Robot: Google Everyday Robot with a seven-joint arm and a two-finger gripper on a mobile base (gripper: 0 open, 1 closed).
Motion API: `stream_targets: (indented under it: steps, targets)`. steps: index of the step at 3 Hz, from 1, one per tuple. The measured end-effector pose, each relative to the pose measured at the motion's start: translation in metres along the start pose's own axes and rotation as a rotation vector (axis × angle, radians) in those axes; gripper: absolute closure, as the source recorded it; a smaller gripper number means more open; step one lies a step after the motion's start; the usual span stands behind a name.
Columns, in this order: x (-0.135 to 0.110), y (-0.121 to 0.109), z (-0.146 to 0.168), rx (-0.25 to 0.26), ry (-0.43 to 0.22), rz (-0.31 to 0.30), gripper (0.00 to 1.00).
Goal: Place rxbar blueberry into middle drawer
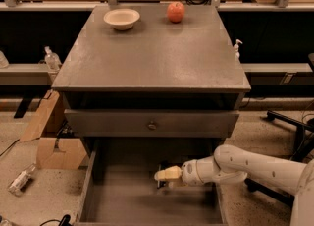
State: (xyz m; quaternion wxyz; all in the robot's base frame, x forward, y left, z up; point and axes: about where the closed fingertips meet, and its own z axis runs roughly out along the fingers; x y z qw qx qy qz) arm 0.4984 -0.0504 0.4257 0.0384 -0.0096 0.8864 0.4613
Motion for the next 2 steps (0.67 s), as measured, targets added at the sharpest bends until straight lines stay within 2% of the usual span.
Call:
stream_targets:
  steps: [1, 2]
  targets:
    - [0.0006, 0.0005, 0.0014, -0.001, 0.003, 0.0, 0.0]
    - [0.0006, 0.0005, 0.0014, -0.001, 0.003, 0.0, 0.0]
